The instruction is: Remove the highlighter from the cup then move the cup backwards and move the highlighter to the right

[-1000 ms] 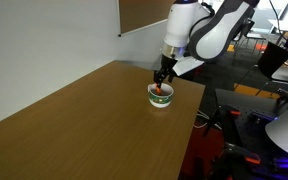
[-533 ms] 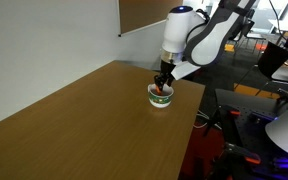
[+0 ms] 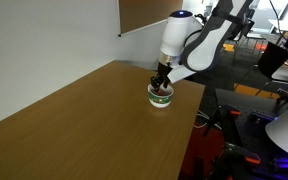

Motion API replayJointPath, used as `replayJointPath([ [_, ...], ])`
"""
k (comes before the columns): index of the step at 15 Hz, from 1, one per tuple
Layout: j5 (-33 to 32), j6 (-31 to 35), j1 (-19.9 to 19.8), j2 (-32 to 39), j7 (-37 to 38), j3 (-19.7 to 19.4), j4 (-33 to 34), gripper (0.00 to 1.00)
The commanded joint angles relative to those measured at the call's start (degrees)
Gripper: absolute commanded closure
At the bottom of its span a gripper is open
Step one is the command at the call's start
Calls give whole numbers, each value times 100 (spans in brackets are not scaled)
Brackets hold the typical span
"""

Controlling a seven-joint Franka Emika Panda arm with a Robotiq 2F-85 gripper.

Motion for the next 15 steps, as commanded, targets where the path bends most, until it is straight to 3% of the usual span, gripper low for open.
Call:
replayJointPath([
  [1, 408, 231, 228, 190, -307, -138, 106, 49],
  [10, 790, 207, 556, 423, -412, -437, 282, 43],
  [12, 835, 189, 588, 466, -410, -461, 324, 53],
  [13, 860, 181, 588, 491, -416, -455, 352, 71],
  [15, 899, 177, 605, 534, -420, -459, 387, 87],
])
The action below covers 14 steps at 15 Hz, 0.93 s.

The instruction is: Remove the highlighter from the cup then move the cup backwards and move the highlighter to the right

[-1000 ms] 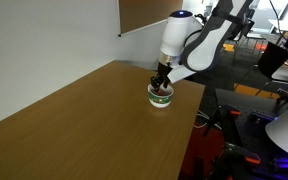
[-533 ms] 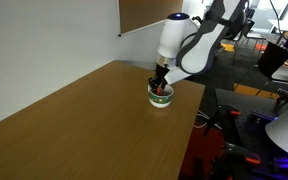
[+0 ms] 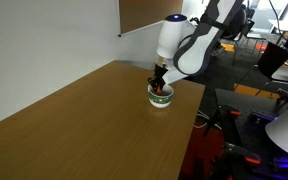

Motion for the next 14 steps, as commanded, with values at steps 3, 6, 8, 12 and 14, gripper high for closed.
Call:
replayJointPath([
  [3, 229, 111, 200, 130, -208, -157, 96, 97],
  [6, 157, 82, 504, 2, -89, -419, -35, 95],
  [8, 84, 47, 848, -143, 3, -733, -173, 95],
  [12, -5, 88, 1608, -313, 121, -1417, -394, 95],
  [14, -44, 134, 2030, -407, 168, -1808, -517, 95],
])
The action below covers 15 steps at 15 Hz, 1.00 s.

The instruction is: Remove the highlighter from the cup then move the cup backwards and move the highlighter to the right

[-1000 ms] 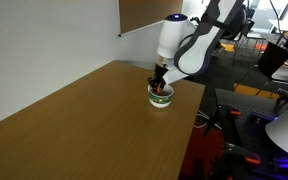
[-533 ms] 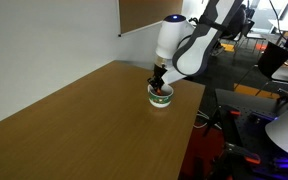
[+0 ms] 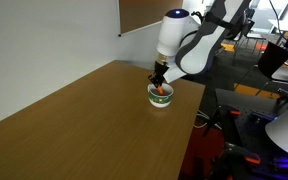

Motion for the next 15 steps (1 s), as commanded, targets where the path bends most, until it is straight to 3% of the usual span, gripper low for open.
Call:
replayJointPath([
  [1, -82, 160, 779, -364, 176, -719, -363, 95],
  [11, -54, 895, 2906, -451, 640, -2684, -583, 95],
  [15, -59, 904, 3593, -619, 573, -3259, -539, 95],
])
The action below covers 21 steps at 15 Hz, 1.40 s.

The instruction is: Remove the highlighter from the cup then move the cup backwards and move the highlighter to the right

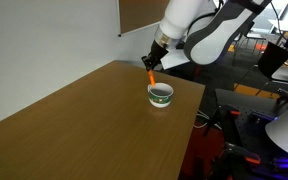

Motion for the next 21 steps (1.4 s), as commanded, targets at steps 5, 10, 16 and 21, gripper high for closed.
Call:
replayJointPath([
  [5, -121, -178, 836, -839, -190, -463, -16, 95],
  [10, -209, -914, 944, -1385, -373, -153, 126, 95],
  [16, 70, -2393, 992, -1621, -559, 458, 462, 95],
  [21, 686, -3302, 955, -1270, -672, 1055, 877, 95],
])
